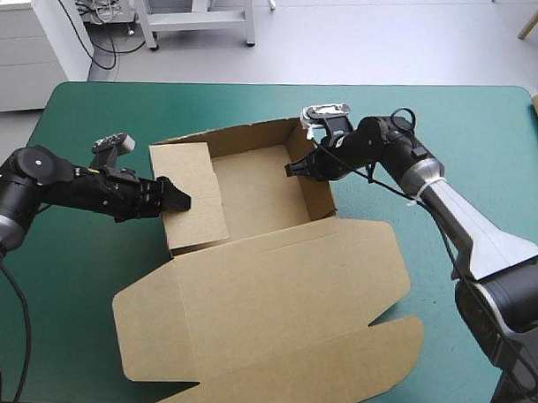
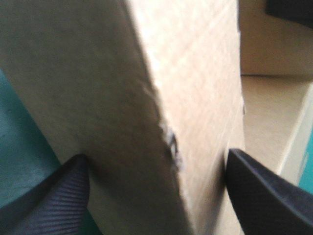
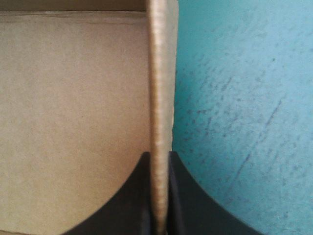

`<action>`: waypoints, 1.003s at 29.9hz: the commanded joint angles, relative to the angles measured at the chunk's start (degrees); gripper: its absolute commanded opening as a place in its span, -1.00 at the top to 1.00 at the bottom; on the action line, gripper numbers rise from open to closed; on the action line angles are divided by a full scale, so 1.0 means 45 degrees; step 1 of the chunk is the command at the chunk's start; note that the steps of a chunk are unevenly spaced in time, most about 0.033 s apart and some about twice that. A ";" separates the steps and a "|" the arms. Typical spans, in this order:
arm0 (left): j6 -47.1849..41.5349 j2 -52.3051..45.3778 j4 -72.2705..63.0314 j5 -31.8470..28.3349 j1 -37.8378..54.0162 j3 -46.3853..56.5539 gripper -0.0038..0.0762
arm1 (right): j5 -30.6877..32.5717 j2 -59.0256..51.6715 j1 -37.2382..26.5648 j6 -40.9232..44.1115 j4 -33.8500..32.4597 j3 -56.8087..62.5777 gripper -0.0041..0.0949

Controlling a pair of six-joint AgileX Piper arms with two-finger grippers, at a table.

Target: Fold the box

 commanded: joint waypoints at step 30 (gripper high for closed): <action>-0.7565 -0.0052 0.8058 -0.1744 -0.3199 -0.1284 0.92 | 0.1021 -0.0777 0.0669 0.1767 -0.0797 -0.0367 0.95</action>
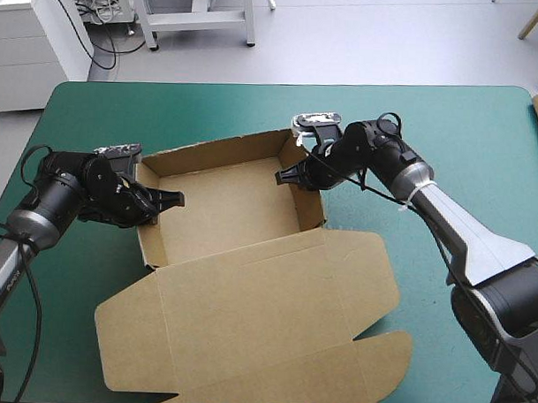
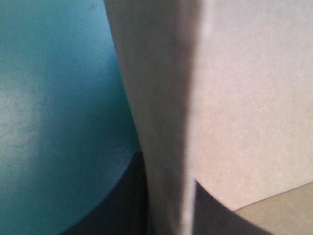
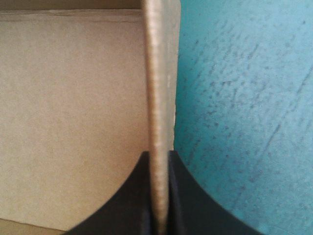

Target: Fold the box

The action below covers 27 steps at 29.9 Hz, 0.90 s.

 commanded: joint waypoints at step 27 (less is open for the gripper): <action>0.0960 0.5428 0.0217 0.0866 -0.1839 -0.5711 0.92 | 0.2493 -0.1132 -0.1631 0.1723 -0.4252 0.1353 0.95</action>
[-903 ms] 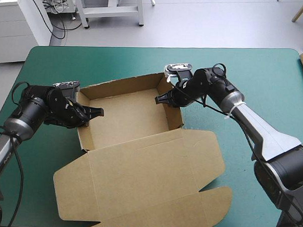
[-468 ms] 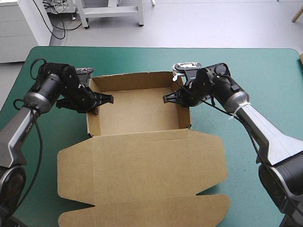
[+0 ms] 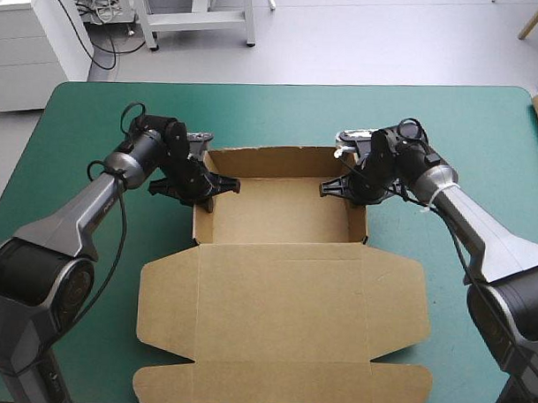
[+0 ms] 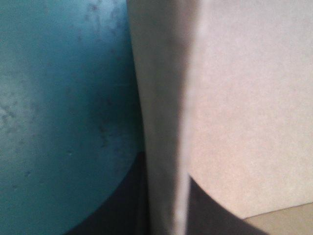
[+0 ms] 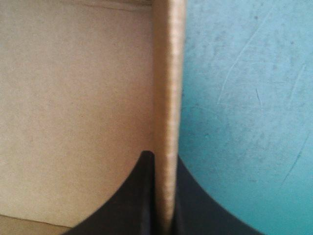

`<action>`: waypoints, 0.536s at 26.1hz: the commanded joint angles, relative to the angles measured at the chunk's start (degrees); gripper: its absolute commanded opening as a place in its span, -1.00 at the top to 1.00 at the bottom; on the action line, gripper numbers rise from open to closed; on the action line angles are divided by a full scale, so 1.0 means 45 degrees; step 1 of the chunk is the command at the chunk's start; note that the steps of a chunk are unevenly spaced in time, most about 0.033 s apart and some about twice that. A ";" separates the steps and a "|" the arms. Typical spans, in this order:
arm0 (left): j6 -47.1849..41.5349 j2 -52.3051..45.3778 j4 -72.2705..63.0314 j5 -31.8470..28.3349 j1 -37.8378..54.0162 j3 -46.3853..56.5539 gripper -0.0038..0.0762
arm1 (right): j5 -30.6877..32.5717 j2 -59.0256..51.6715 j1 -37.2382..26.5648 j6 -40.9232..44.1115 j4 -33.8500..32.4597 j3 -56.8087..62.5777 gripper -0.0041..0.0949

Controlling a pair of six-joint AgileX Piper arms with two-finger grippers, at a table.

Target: Fold the box

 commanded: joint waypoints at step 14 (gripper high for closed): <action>0.1926 -0.0022 0.0632 -0.0143 -0.0464 -0.0662 0.04 | 0.0701 -0.0643 -0.0239 -0.0050 -0.2065 -0.0486 -0.02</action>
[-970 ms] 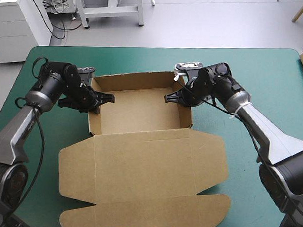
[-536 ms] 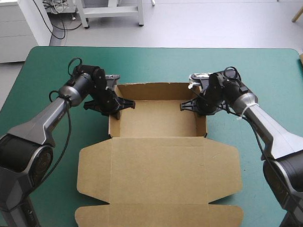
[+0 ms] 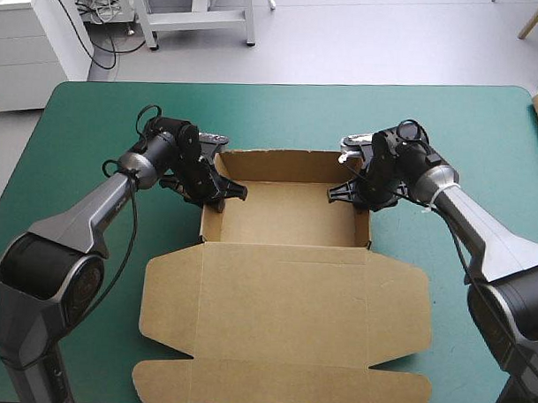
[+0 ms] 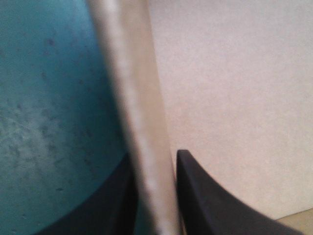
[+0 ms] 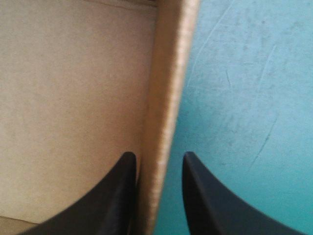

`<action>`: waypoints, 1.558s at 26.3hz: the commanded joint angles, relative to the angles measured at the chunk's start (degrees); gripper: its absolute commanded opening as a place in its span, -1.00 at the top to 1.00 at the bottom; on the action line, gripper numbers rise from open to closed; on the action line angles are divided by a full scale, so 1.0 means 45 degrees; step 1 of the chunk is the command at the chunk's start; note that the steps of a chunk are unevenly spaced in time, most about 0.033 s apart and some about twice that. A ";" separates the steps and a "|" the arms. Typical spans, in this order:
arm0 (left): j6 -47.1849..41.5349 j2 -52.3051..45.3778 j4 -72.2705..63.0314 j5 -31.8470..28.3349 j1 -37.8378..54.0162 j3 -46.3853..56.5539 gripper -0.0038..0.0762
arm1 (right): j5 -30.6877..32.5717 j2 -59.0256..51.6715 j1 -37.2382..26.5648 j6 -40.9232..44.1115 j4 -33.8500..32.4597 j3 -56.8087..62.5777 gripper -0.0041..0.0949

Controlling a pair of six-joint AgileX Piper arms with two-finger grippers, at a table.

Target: Fold the box

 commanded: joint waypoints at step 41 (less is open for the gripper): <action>0.1233 -0.9462 0.2838 0.0895 0.0033 0.2502 0.92 | 0.1008 -0.1007 -0.0167 -0.0554 -0.0439 -0.3049 -0.12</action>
